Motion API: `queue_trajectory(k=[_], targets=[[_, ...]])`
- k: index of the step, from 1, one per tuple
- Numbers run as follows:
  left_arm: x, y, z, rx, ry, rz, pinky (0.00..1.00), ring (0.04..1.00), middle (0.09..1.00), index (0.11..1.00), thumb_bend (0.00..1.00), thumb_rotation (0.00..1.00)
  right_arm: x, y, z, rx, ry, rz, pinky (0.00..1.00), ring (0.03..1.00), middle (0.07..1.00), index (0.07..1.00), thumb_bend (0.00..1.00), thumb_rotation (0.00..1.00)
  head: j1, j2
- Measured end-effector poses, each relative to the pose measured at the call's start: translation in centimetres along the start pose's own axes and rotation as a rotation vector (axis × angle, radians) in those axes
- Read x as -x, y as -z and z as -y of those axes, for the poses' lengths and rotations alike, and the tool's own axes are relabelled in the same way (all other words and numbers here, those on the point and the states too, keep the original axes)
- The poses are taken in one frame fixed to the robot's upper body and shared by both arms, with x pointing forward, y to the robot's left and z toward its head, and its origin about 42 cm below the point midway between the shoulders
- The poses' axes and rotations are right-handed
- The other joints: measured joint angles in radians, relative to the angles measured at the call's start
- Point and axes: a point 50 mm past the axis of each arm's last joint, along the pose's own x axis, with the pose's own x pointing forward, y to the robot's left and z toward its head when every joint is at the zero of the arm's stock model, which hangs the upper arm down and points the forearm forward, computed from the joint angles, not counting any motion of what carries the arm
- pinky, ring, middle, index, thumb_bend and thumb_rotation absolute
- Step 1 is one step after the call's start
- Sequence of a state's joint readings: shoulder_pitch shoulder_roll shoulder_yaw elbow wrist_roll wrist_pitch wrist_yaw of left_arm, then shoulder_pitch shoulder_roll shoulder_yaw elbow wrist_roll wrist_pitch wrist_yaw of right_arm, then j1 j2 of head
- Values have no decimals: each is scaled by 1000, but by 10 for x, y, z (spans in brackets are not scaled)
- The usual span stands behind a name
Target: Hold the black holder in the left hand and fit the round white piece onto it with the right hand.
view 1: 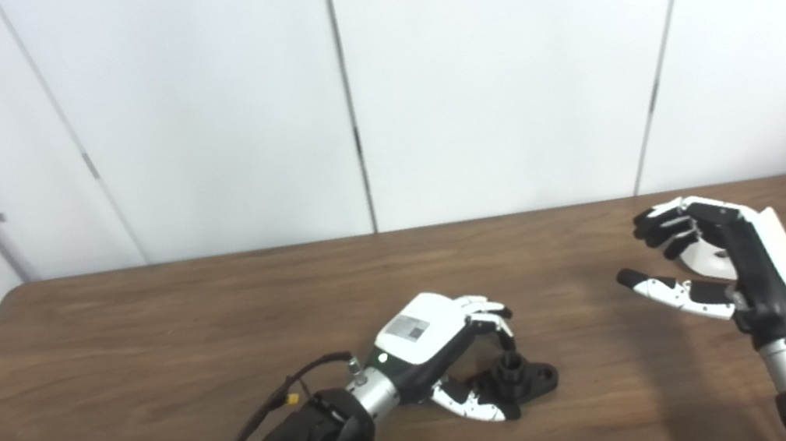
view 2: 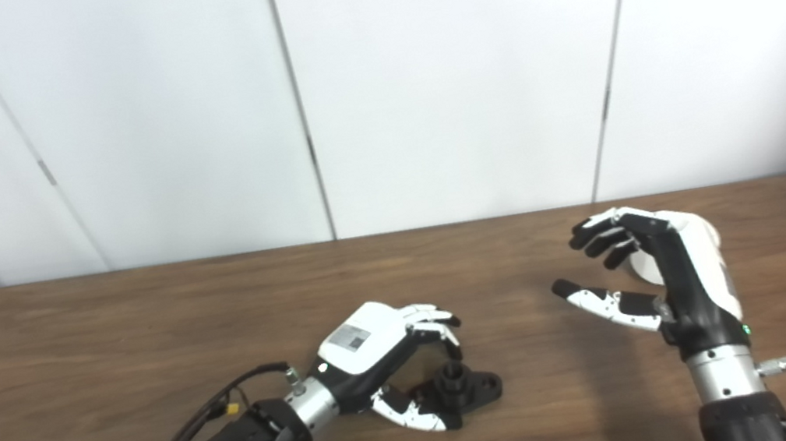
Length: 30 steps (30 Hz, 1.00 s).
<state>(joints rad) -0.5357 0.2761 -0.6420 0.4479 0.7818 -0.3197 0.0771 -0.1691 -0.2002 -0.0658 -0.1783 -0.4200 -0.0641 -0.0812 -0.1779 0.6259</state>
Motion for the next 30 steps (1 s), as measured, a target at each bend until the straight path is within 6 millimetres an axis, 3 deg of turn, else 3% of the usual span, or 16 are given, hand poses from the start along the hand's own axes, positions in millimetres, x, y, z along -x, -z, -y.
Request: queue_trajectory(k=[11,30], targets=[[7,7,-4,-18,4,-6,696,843,827,519,985,209,-7,-5,9,14,23,31,414,530,618,497,498,146,-5,8],[20,15,-10,-40,4,-22,698,824,813,516,972,235,-12,-8,10,13,29,31,422,536,620,498,499,151,8,17]])
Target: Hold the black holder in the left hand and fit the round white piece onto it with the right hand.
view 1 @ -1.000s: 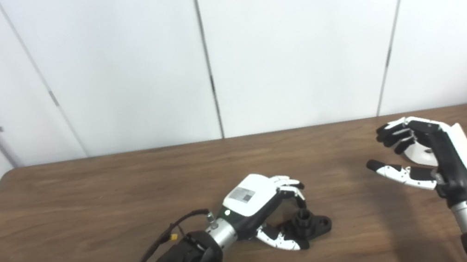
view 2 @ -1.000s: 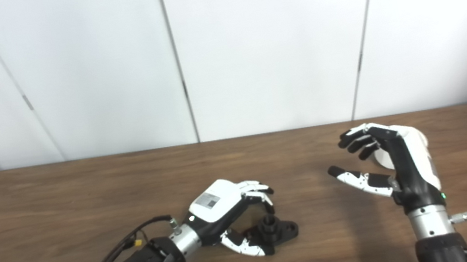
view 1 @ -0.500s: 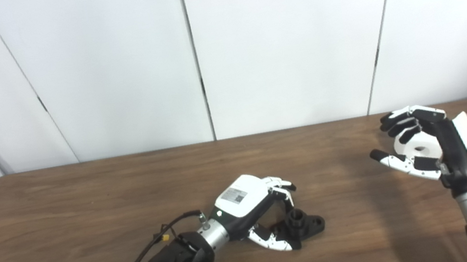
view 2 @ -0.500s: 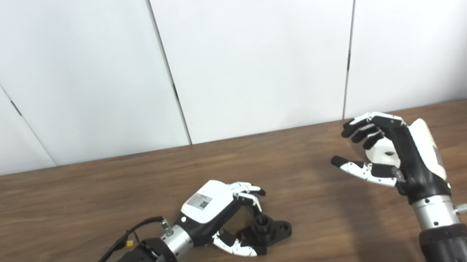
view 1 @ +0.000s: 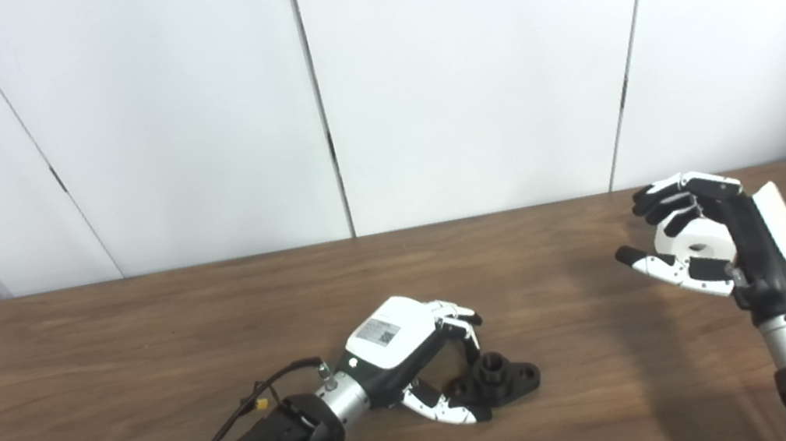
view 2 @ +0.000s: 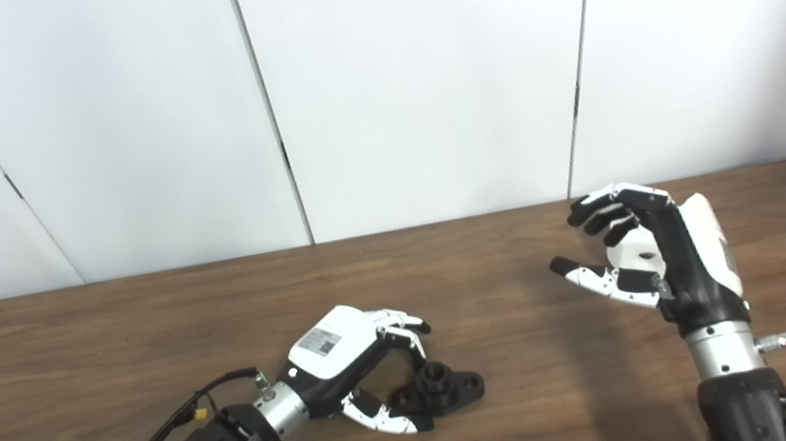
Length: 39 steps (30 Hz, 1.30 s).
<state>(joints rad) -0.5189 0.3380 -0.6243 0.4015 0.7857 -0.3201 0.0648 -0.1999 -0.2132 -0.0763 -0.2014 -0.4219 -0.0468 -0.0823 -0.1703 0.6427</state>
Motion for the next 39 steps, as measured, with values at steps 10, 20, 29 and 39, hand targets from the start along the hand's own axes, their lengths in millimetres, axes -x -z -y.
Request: queue_trajectory(k=[10,20,29,39], targets=[[5,2,-2,-11,1,-7,692,816,813,517,971,234,-2,-1,-1,-1,1,3,428,539,622,498,499,153,3,5],[8,5,-4,-16,3,-17,692,824,808,499,981,199,-3,-2,-2,-1,-2,6,431,546,627,498,500,153,0,8],[11,8,-4,-9,3,-31,724,833,807,482,549,79,-3,-2,-1,-2,-1,6,429,542,624,498,499,151,3,11],[12,9,-3,-5,1,-36,716,827,806,481,525,72,-3,-2,-2,-2,-1,2,433,545,625,498,499,152,3,12]])
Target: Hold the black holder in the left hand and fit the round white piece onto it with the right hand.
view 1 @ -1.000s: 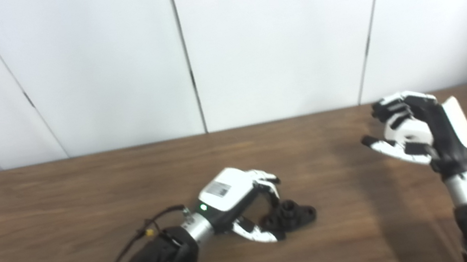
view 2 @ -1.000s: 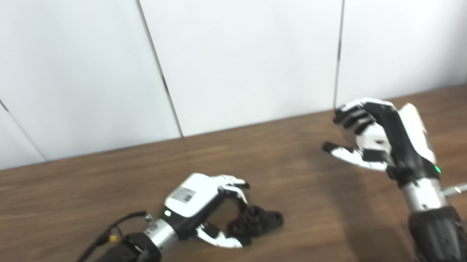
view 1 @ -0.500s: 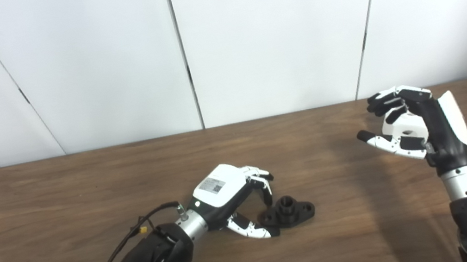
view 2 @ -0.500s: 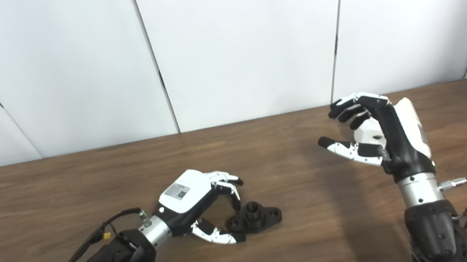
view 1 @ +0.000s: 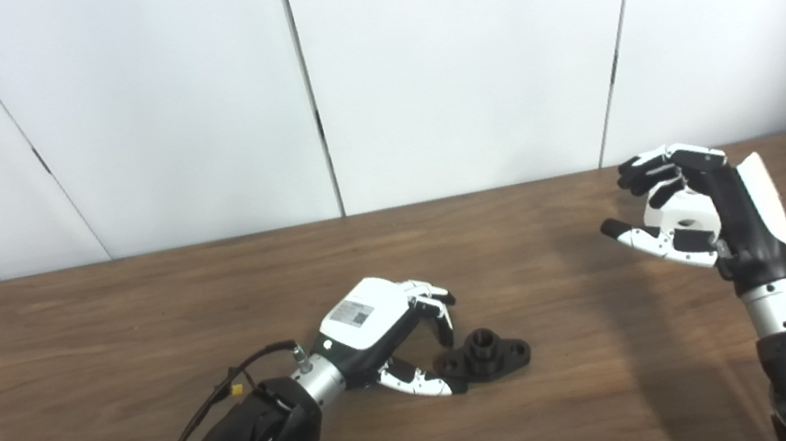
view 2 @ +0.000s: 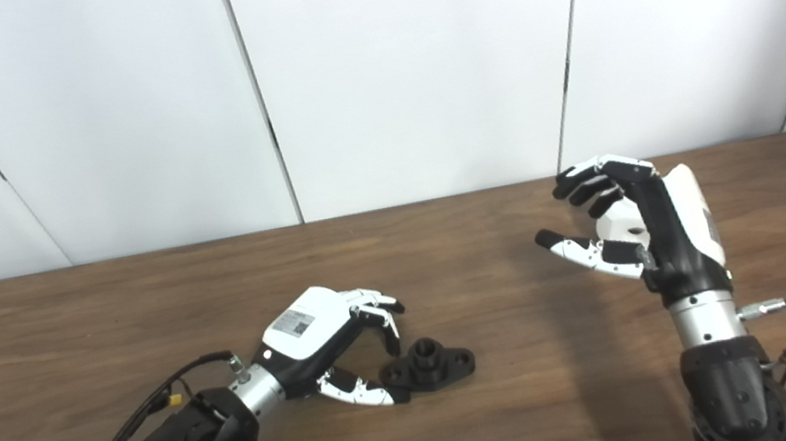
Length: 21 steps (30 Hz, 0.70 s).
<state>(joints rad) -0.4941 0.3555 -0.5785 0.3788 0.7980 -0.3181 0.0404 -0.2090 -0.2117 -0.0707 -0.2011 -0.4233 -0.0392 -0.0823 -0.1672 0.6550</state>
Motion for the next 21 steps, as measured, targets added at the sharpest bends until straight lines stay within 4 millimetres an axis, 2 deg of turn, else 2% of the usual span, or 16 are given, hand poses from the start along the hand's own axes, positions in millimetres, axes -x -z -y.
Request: queue_trajectory(k=[21], targets=[[1,1,0,13,-2,-1,706,831,805,480,525,68,0,0,0,-1,1,-1,429,542,623,498,499,151,-3,3]])
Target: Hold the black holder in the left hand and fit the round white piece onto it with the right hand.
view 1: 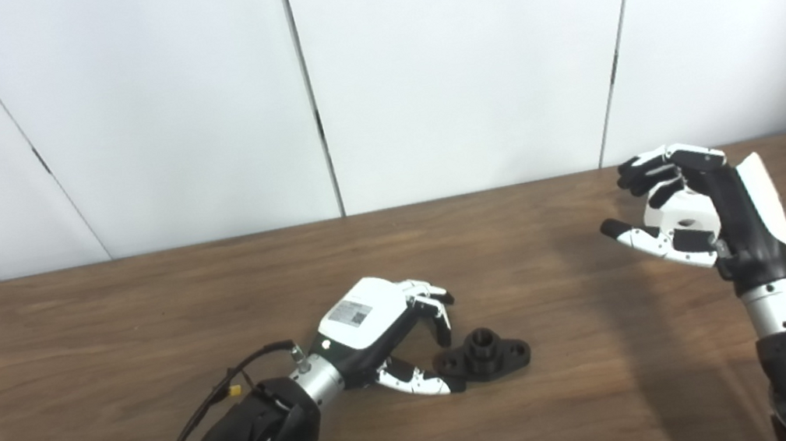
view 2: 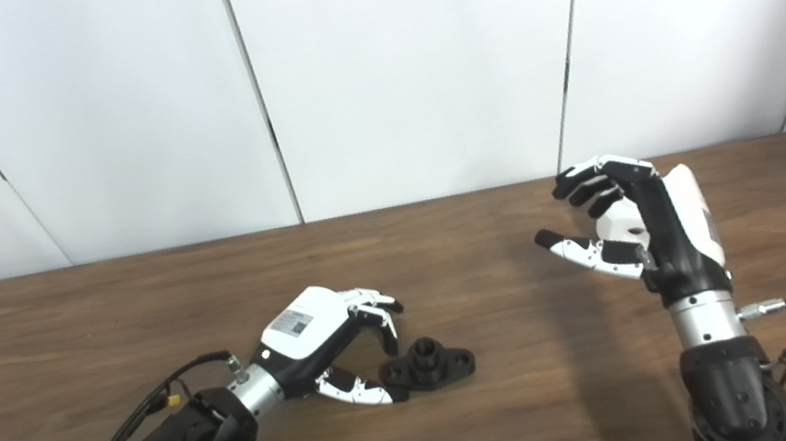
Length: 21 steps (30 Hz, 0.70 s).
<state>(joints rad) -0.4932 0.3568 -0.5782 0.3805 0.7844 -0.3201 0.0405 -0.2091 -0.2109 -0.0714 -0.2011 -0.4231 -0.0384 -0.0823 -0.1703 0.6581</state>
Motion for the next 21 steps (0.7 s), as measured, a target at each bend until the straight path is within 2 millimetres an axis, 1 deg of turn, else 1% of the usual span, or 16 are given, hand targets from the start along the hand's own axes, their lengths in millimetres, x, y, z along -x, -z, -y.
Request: queue_trajectory(k=[5,10,21], targets=[[0,0,0,0,0,0,690,830,799,480,525,66,0,0,1,-1,2,-4,428,540,619,498,499,151,0,3],[0,0,0,-1,2,1,700,833,805,480,525,67,0,1,1,-2,3,-7,428,539,620,498,499,151,2,5],[1,1,0,13,-1,6,685,826,805,480,526,62,-2,0,1,-1,4,-9,429,543,624,498,499,152,0,8]])
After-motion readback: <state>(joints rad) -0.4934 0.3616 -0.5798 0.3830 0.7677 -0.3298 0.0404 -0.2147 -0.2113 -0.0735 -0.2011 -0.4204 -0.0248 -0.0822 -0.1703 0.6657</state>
